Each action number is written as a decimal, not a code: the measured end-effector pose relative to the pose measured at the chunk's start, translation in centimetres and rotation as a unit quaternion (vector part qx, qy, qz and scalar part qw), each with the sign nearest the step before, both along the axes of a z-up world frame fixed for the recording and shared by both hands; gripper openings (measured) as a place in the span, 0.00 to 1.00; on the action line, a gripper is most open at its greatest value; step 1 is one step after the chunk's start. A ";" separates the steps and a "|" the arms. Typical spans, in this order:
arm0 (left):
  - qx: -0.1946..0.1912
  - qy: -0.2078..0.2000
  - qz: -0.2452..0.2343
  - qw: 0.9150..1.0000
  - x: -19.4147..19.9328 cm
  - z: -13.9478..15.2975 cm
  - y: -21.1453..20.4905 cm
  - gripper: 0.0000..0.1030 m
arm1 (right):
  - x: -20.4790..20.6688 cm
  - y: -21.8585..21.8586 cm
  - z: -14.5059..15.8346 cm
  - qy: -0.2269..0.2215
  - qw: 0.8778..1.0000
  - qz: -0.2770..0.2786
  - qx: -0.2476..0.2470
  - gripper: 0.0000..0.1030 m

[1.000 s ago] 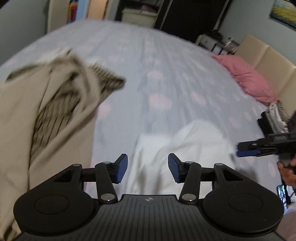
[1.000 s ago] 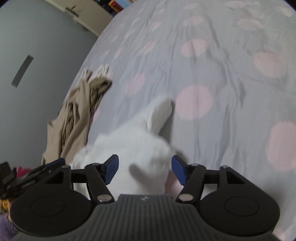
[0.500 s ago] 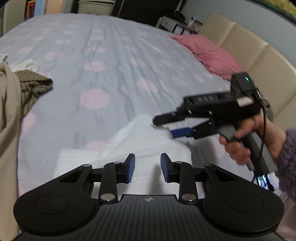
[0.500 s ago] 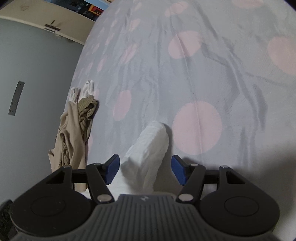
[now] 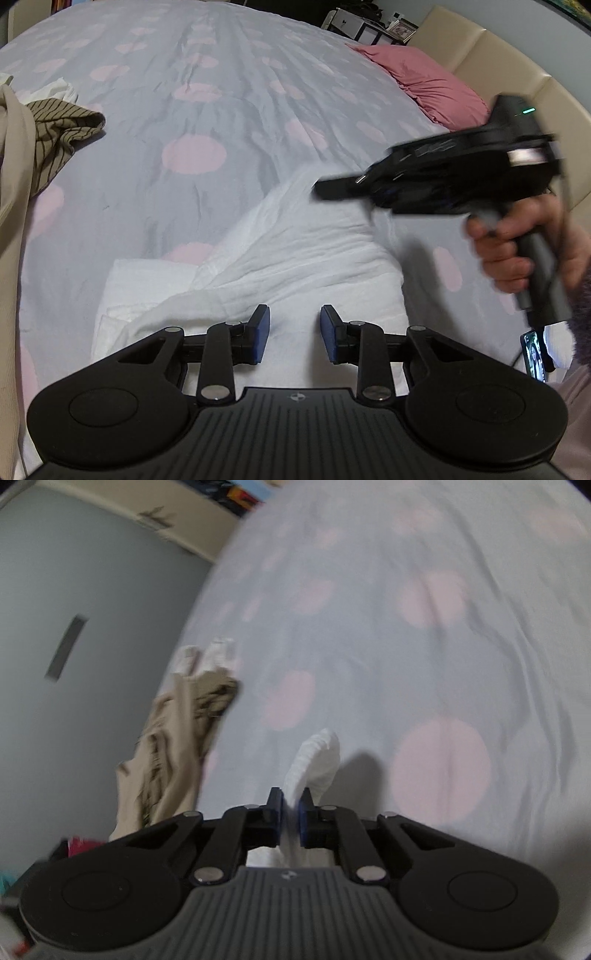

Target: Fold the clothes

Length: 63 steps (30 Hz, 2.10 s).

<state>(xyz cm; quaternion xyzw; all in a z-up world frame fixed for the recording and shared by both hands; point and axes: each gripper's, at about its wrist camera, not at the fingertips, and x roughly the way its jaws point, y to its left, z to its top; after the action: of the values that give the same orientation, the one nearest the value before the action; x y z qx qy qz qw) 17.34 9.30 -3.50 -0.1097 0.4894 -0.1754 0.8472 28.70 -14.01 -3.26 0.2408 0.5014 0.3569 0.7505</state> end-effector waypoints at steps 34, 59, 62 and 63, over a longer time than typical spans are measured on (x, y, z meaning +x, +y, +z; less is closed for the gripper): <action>0.046 -0.070 0.033 0.996 -6.2 5.6 3.2 0.27 | -18.0 0.2 4.2 -0.253 0.897 0.327 -0.156 0.51; 0.093 -0.026 -0.032 0.995 -3.8 -0.1 -0.7 0.27 | -15.5 4.6 -1.6 -0.248 0.916 0.215 -0.232 0.28; 0.099 -0.041 -0.040 0.994 -4.4 0.7 -0.9 0.27 | -15.5 4.3 -0.9 -0.240 0.920 0.210 -0.227 0.32; 0.102 -0.049 -0.043 0.993 -4.7 1.2 -0.9 0.28 | -15.5 4.0 -0.6 -0.235 0.924 0.203 -0.221 0.38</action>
<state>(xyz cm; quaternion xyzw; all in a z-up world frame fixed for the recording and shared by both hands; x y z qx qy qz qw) 12.64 8.40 -2.33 0.0068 0.4670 -0.1660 0.8685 13.15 -10.04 -3.82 -0.1291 0.4152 0.4277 0.7925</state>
